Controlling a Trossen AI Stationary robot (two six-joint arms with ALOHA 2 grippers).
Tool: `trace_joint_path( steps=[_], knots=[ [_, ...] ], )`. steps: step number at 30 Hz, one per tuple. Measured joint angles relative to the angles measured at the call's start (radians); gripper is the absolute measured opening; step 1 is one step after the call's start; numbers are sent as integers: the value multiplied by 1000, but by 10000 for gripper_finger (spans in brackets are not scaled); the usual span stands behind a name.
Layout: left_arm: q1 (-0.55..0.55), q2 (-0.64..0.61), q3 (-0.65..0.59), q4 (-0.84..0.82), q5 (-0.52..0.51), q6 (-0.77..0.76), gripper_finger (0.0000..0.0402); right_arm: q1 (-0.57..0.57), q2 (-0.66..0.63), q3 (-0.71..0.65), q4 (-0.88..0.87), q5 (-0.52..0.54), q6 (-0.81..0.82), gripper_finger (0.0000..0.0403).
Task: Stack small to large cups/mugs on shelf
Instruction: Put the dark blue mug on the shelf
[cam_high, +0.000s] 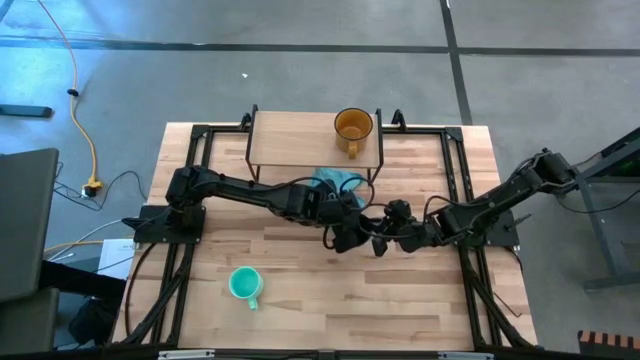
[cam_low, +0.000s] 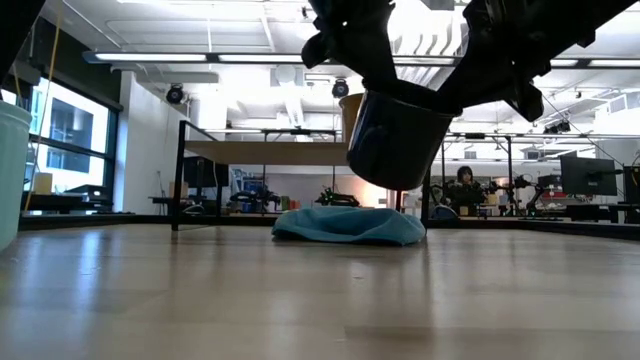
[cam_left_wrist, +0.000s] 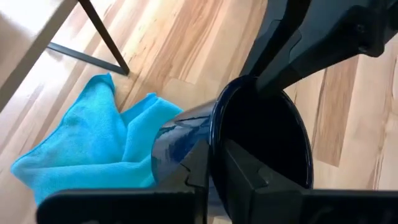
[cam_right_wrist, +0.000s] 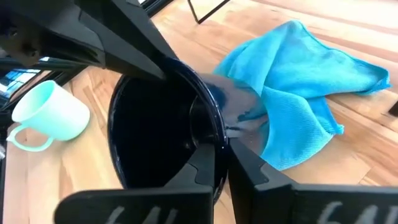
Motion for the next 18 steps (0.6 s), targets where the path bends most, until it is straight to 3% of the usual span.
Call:
trace_joint_path(
  steps=[10, 18],
  knots=[
    [0, 0, 0, -26, 10, -18, 5, 1, 0, 0, 28, -26, -68, 2],
    [-2, 0, -1, -41, 46, -29, 4, 8, -4, -1, 93, -80, -146, 47]
  ],
)
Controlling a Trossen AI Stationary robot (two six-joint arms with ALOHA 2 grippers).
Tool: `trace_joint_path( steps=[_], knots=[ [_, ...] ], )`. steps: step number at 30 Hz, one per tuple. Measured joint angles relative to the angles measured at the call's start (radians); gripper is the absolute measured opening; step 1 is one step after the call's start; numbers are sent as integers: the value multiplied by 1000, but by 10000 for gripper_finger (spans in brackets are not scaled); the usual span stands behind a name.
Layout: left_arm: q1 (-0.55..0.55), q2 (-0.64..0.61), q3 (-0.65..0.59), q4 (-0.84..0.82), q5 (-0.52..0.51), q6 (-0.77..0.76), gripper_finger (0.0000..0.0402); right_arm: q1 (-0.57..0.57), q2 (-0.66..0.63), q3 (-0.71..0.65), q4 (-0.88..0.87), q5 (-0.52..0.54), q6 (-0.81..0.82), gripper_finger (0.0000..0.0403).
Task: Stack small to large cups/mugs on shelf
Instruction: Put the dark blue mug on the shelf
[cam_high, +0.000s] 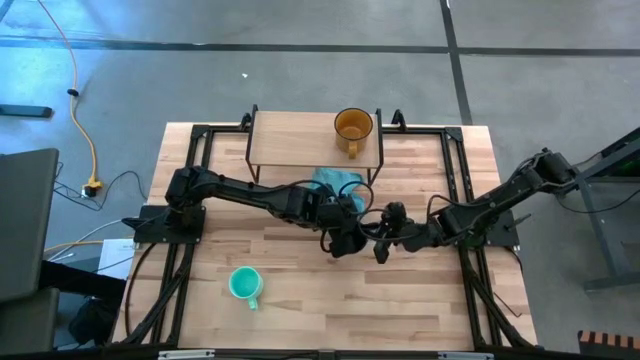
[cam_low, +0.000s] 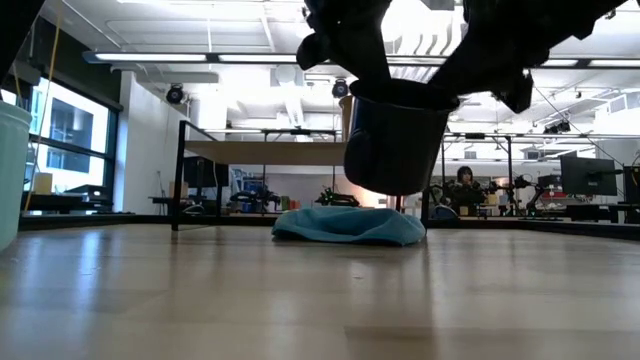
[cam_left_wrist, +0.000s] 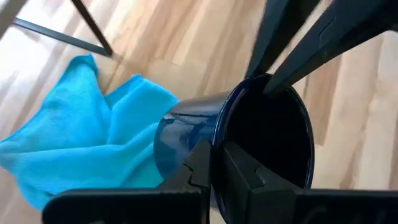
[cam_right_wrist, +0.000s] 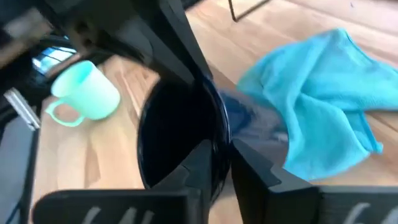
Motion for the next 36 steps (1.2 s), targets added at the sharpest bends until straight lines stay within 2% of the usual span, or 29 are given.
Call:
trace_joint_path(
  steps=[8, 13, 16, 19, 22, 31, 36],
  knots=[
    [0, 0, 0, -2, 31, -13, 4, 42, -14, 0, 35, 23, -24, 74],
    [-1, -1, 1, -5, 68, -16, 4, 87, -30, 0, 46, 27, -44, 75],
    [5, 5, -3, -34, 53, -26, 4, 117, -53, 9, 80, 2, -61, 76],
    [10, 3, -3, -34, 47, -29, 4, 139, -71, 5, 74, 27, -93, 76],
    [14, 3, -3, -40, 93, -35, 4, 163, -105, 5, 78, 60, -108, 76],
    [18, -2, -1, -50, 116, -48, 4, 218, -161, 3, 67, 71, -172, 76],
    [40, -47, 0, -78, 129, -74, 4, 274, -171, 3, 121, 71, -280, 76]
  ],
)
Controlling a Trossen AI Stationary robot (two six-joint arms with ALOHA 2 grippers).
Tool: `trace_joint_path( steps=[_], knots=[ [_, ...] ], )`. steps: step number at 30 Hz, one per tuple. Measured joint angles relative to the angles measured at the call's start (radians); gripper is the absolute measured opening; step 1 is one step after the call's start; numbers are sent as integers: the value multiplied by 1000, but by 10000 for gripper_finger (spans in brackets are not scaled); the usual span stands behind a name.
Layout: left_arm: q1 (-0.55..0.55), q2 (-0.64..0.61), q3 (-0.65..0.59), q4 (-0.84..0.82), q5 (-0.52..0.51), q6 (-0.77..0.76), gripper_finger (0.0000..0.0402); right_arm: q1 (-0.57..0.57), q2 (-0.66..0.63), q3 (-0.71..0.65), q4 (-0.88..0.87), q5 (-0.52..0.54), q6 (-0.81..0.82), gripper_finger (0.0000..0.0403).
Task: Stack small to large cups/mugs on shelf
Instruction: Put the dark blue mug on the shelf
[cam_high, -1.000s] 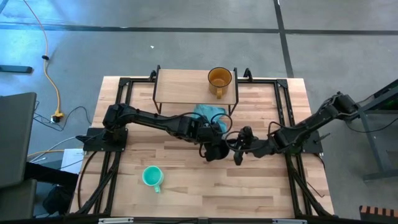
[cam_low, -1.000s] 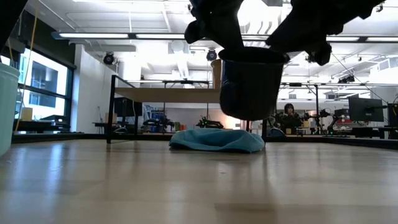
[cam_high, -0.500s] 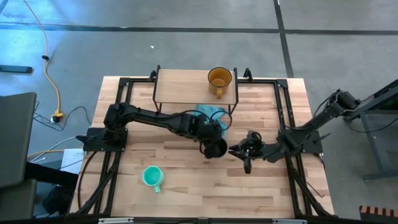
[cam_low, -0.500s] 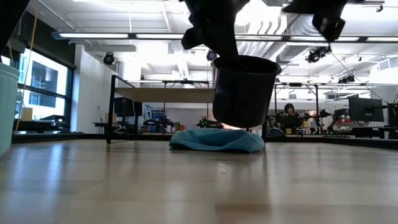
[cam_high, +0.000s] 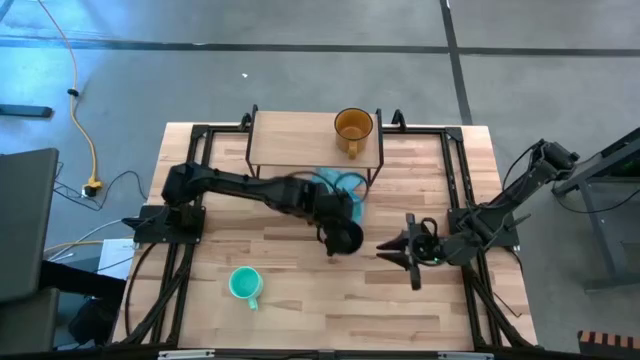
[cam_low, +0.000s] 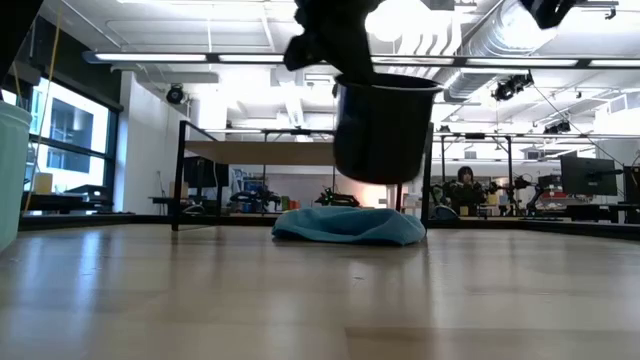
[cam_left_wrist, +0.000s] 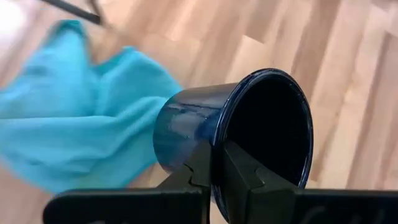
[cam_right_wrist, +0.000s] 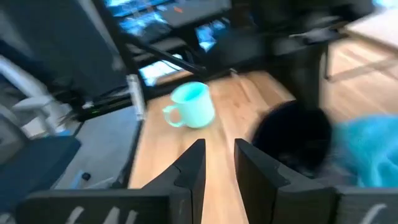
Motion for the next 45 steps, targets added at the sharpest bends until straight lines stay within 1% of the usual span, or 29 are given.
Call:
trace_joint_path(
  steps=[5, 8, 14, 20, 23, 30, 36, 45],
  knots=[
    [49, -80, 1, 9, -11, -26, 4, 53, 0, 0, 102, -3, -173, 76],
    [80, -125, 1, 5, -7, -48, 4, 73, 0, 0, 138, -3, -235, 76],
    [129, -197, 2, -21, -7, -79, 4, 83, 0, -1, 152, -3, -236, 76],
    [168, -240, 2, -113, -6, -95, 4, 89, -1, -1, 165, -18, -237, 76],
    [189, -262, 2, -146, -7, -94, 4, 107, -4, -1, 182, -19, -266, 76],
    [263, -307, 2, -144, -10, -76, 4, 152, -34, -2, 256, -19, -395, 76],
    [337, -337, 2, -134, 1, -31, 4, 175, -80, -2, 257, -18, -411, 74],
    [471, -347, 2, -113, 79, 12, 4, 179, -112, -2, 256, -18, -412, 73]
  ],
)
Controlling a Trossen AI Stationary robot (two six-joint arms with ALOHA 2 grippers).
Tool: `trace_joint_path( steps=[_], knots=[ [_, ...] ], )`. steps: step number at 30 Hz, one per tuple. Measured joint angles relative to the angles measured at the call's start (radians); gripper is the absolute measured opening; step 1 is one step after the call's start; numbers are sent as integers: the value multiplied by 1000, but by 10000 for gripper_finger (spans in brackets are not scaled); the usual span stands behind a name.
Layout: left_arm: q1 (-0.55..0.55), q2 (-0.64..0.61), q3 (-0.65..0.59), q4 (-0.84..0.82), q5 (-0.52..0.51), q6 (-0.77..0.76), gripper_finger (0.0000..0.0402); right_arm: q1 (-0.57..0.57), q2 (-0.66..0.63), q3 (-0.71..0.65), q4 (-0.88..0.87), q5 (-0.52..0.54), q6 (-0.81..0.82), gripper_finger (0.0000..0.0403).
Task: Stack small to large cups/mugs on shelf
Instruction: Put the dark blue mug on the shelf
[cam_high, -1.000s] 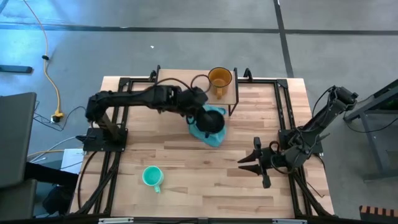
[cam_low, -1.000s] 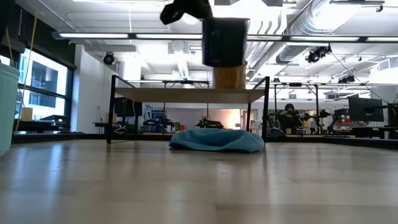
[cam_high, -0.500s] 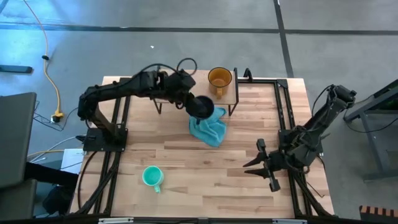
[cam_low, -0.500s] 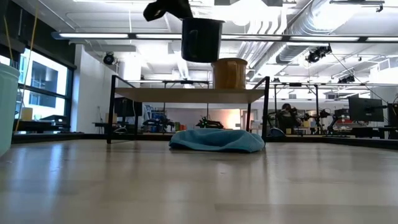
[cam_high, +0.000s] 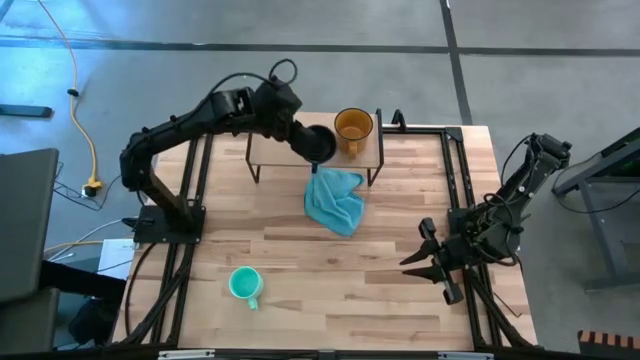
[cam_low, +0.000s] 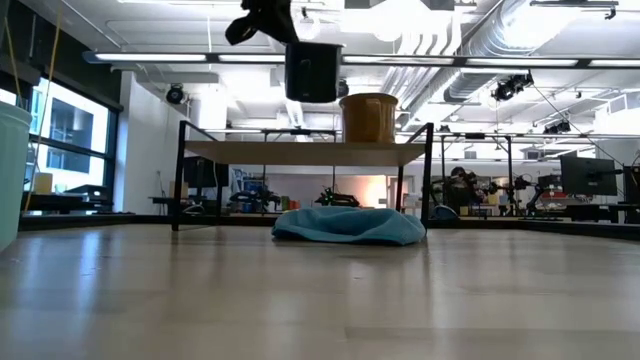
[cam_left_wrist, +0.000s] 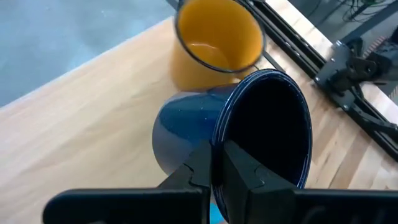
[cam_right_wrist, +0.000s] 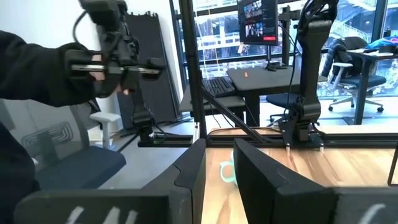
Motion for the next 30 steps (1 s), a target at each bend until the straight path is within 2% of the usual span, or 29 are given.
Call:
trace_joint_path(
  steps=[22, 30],
  knots=[
    [251, 17, -1, 21, 173, 26, 4, -1, 1, 0, -8, 84, -5, 73],
    [262, 38, -129, 145, 230, -47, 4, -1, 1, 0, -1, 109, -7, 73]
  ],
)
